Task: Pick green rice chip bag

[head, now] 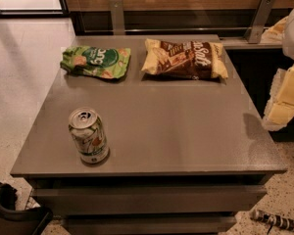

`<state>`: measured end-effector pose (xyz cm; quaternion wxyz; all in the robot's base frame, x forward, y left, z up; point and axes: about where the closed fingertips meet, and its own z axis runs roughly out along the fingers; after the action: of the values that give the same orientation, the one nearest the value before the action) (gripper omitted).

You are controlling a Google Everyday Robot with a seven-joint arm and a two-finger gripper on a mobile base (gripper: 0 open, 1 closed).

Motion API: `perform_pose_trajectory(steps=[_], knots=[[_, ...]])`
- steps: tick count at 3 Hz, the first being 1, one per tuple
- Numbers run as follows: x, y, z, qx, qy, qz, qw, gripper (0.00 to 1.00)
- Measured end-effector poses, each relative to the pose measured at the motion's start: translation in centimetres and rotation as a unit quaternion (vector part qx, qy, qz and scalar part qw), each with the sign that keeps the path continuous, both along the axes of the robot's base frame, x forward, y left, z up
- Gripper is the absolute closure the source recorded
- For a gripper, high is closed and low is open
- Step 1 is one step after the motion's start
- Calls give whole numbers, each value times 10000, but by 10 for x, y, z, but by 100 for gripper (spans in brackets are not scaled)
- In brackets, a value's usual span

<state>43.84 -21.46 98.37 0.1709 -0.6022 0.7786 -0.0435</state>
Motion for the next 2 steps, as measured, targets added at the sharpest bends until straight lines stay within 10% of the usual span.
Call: perform_pose_trajectory(steps=[2], knots=[[15,2,5,150,-264,-77,9995,0]])
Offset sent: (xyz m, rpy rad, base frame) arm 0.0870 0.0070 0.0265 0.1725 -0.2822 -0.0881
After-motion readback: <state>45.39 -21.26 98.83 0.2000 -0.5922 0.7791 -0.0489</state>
